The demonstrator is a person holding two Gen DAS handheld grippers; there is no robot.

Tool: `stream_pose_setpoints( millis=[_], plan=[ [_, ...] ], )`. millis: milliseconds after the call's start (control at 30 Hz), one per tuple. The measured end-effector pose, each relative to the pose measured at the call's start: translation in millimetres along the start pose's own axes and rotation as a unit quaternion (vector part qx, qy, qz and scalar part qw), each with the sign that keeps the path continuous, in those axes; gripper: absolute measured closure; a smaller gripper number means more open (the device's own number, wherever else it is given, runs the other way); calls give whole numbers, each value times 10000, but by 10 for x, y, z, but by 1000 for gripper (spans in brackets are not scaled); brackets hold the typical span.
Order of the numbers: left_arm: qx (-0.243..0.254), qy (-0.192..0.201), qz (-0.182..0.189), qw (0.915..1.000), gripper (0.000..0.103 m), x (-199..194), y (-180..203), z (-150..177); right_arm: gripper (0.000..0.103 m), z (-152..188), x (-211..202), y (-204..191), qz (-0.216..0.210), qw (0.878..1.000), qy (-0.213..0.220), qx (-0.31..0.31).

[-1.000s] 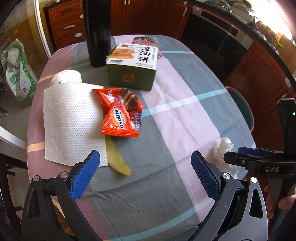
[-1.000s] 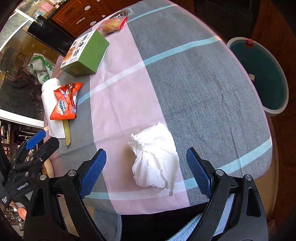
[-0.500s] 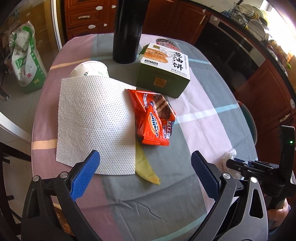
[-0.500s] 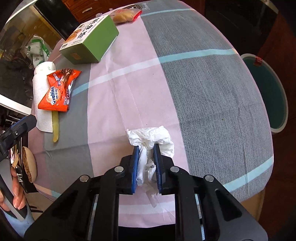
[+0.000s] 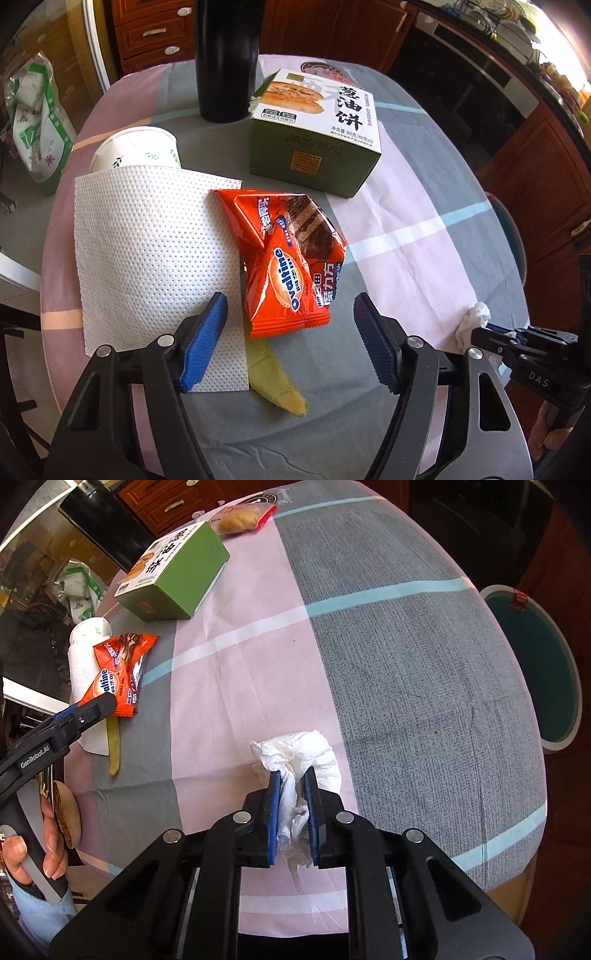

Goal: Collect trash
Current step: 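Grasp the orange Ovaltine wrapper with the left tool while the right tool holds the tissue, then carry tissue and wrapper over the bin and open both tools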

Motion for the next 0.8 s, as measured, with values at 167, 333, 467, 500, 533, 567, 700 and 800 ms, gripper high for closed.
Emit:
stream_pose_setpoints(
  millis=[167,333,467,500,533,567,700,800],
  plan=[
    [67,-79,-77,9999,71,127,62,2,82,60,32,-55,-60,9998,-86,-157],
    [233,38,-99,9997,80,88,182,-50,81,75,45,-36,-116,9997,-111,-185],
    [327,127,0,9994,84,14,319,-68,80,53,63,-37,-112,9996,-82,-244],
    [345,126,82,9993,84,-2,369,-67,83,56,61,-34,-77,9996,-43,-266],
    [360,130,134,9992,84,-19,410,-70,86,61,57,-32,-43,9996,-6,-293],
    [388,148,147,9990,84,-38,450,-74,91,59,52,-33,-20,9995,27,-328],
    [529,197,207,9982,84,-114,650,-69,94,-19,-48,35,-196,9995,166,-159],
    [663,208,228,9973,84,-158,793,-68,94,-125,-162,194,-271,9991,330,65]
  ],
)
Point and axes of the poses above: each gripper's, at about its wrist camera, not at the fingertips, and x roughly the way its jaws point, y to its right, z to its underside, the point moved 10 cm from there along x, roughly the way its jaws point, and after that the axes turned 5 degrees about z, right-handed, at the moved point
